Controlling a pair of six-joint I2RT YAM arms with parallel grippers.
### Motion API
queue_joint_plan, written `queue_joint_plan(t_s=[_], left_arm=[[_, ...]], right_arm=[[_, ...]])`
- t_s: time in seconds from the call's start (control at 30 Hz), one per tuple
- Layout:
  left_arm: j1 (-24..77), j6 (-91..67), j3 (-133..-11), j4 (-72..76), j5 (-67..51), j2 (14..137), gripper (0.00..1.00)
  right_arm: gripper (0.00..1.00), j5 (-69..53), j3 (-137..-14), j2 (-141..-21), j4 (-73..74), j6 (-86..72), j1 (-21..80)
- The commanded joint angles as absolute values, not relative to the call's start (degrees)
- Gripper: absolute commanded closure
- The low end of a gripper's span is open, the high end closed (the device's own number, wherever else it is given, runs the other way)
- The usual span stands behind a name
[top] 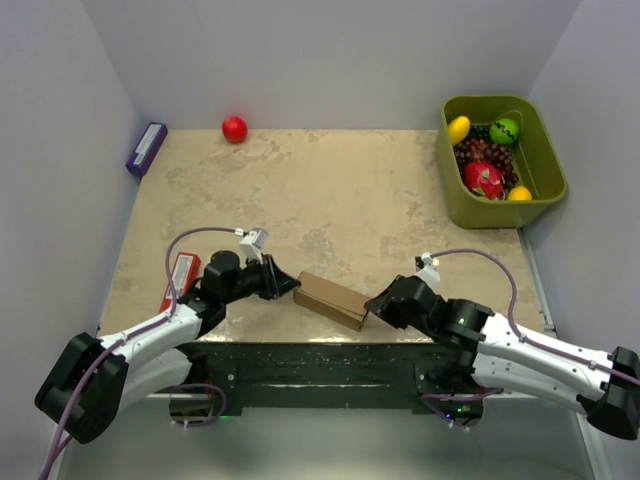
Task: Fold the paper box
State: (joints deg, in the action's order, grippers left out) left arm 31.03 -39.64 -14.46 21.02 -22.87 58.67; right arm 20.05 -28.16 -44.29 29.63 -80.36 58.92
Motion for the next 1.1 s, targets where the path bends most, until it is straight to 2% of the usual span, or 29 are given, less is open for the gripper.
queue_joint_plan(t_s=[0.0,0.1,0.17,0.37,0.63,0.73,0.83,1.07], left_arm=[[30.8,-34.0,-14.1,12.4,-23.6,60.1,0.85],[30.8,-32.4,-15.3,9.6,-22.7,59.7,0.87],[30.8,-32.4,-15.3,9.5,-22.5,59.1,0.87],[30.8,-31.7,-16.3,6.5,-20.4,56.3,0.87],[30.8,-31.4,-16.7,6.2,-20.8,56.9,0.87],[30.8,-31.3,-16.8,6.5,-21.2,57.2,0.87],[30.8,-31.2,-16.8,6.7,-21.4,57.2,0.87],[30.8,-31.0,-17.0,6.9,-21.5,57.2,0.88]], right_arm=[[0.9,23.7,-29.4,-45.4,39.8,-76.6,59.2],[0.83,24.5,-30.1,-44.7,39.6,-75.7,59.2],[0.73,24.6,-30.1,-43.7,39.8,-75.1,59.2],[0.55,23.9,-31.5,-40.2,42.8,-73.5,59.2],[0.48,22.0,-32.8,-35.8,41.2,-73.6,59.2],[0.36,21.0,-33.6,-34.8,38.7,-72.9,59.2],[0.3,19.1,-34.4,-36.2,36.3,-72.0,59.2],[0.31,13.9,-32.3,-39.3,32.8,-72.9,59.2]])
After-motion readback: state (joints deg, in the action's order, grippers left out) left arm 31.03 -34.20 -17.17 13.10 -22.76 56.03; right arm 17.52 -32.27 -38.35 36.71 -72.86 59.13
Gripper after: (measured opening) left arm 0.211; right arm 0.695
